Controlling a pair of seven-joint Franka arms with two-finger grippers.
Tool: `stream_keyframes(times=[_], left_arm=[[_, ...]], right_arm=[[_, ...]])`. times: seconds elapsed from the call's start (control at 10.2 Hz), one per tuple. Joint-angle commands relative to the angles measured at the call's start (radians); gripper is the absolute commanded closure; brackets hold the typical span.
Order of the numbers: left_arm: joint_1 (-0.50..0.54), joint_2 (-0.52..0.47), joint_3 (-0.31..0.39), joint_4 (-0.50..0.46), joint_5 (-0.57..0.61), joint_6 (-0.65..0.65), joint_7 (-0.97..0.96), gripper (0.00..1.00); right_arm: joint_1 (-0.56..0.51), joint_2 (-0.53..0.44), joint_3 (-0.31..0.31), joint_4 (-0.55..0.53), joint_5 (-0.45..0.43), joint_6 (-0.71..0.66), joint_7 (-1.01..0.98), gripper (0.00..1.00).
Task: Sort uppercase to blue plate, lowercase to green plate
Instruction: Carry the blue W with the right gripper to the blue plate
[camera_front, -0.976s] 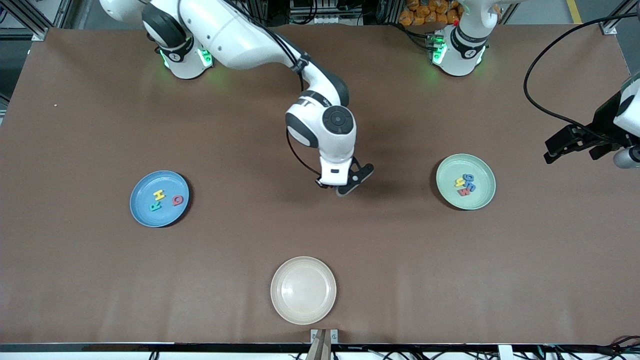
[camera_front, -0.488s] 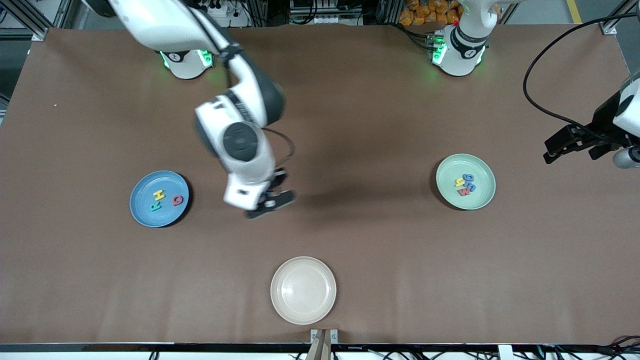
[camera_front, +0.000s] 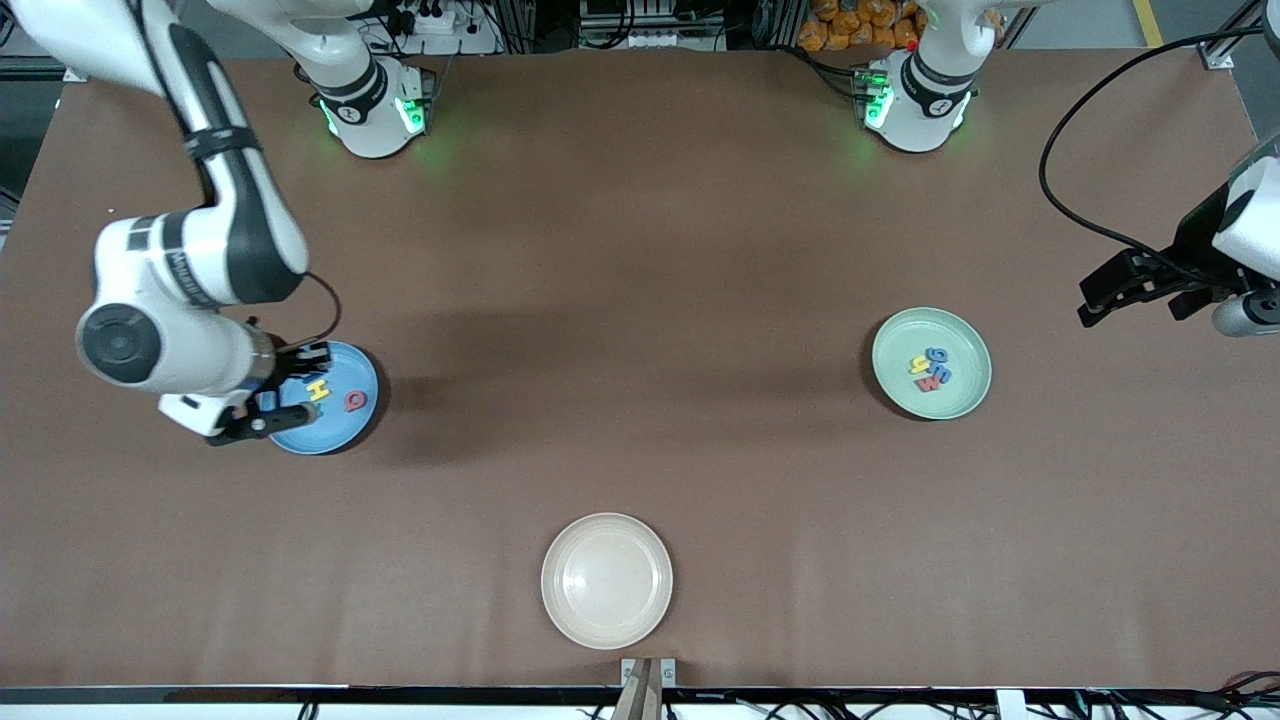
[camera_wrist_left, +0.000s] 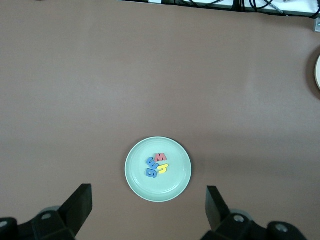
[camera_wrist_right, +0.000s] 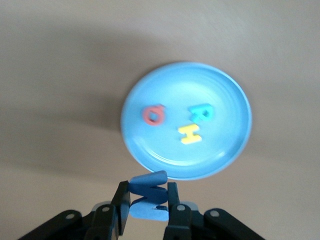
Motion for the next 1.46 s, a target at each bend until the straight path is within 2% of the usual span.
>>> stream_keyframes(times=[0.0, 0.1, 0.29, 0.39, 0.49, 0.68, 1.37], left_arm=[[-0.005, 0.007, 0.0, 0.02, -0.002, -0.013, -0.037, 0.0], [-0.005, 0.007, 0.0, 0.02, -0.002, -0.013, -0.037, 0.0], [-0.003, 0.007, 0.0, 0.02, -0.002, -0.013, -0.029, 0.0], [-0.003, 0.007, 0.002, 0.02, -0.002, -0.013, -0.027, 0.0], [-0.003, 0.007, 0.002, 0.02, -0.002, -0.013, -0.027, 0.0], [-0.003, 0.007, 0.002, 0.02, -0.001, -0.013, -0.026, 0.0], [-0.001, 0.007, 0.0, 0.017, -0.001, -0.013, -0.026, 0.0]], right_arm=[[-0.058, 0.054, 0.02, -0.024, -0.004, 0.031, -0.013, 1.0], [-0.069, 0.071, 0.02, -0.025, -0.004, 0.052, -0.013, 0.94], [-0.079, 0.081, 0.02, -0.025, -0.004, 0.074, -0.013, 0.59], [-0.083, 0.077, 0.02, -0.019, -0.004, 0.075, -0.013, 0.19], [-0.083, 0.068, 0.02, -0.013, 0.003, 0.078, -0.011, 0.0], [-0.083, 0.023, 0.02, -0.002, 0.013, 0.08, -0.01, 0.0], [-0.117, -0.284, 0.02, 0.006, 0.013, 0.066, -0.01, 0.0]])
